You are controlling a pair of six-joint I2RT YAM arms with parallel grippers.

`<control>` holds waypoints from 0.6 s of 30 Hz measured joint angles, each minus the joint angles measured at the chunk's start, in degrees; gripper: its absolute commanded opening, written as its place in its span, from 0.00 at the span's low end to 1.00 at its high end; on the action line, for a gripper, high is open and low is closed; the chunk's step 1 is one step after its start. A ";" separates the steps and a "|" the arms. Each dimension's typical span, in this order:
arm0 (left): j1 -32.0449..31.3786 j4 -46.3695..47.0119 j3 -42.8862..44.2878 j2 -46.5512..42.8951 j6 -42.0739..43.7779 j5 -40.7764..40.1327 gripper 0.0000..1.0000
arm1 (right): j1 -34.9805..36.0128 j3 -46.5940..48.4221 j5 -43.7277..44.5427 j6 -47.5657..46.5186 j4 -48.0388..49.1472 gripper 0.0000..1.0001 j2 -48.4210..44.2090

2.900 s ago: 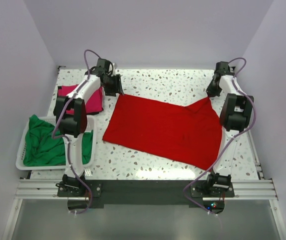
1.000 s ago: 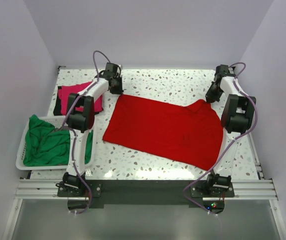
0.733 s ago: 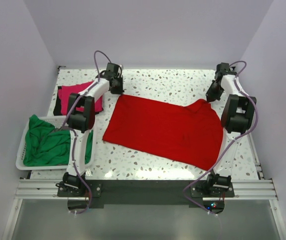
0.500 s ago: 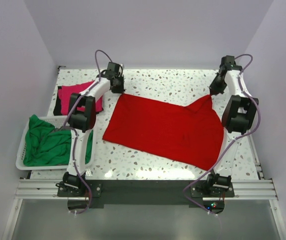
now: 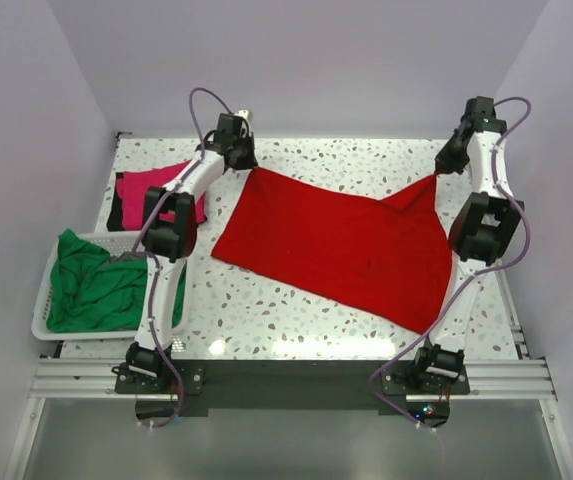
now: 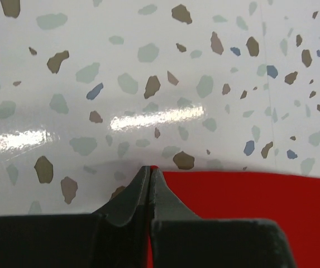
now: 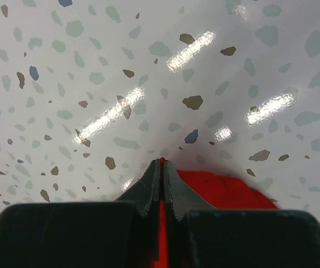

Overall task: Fold and stack the t-shirts
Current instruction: Fold the tshirt

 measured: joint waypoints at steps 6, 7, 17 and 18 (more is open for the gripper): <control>-0.04 4.28 -2.51 -2.08 -0.24 2.19 0.00 | -0.50 -0.94 -0.57 0.02 -0.59 0.00 -1.46; -0.04 4.50 -3.56 -2.95 0.04 2.40 0.00 | -0.48 -3.08 -0.74 -0.02 -0.59 0.00 -2.86; -0.04 4.72 -16.02 -12.02 5.42 0.92 0.00 | -0.48 -28.41 -3.10 -1.03 -5.11 0.00 -28.24; -0.07 4.68 -17.27 -12.83 6.12 0.17 0.00 | -0.48 -30.18 -3.15 -1.27 -5.90 0.00 -30.73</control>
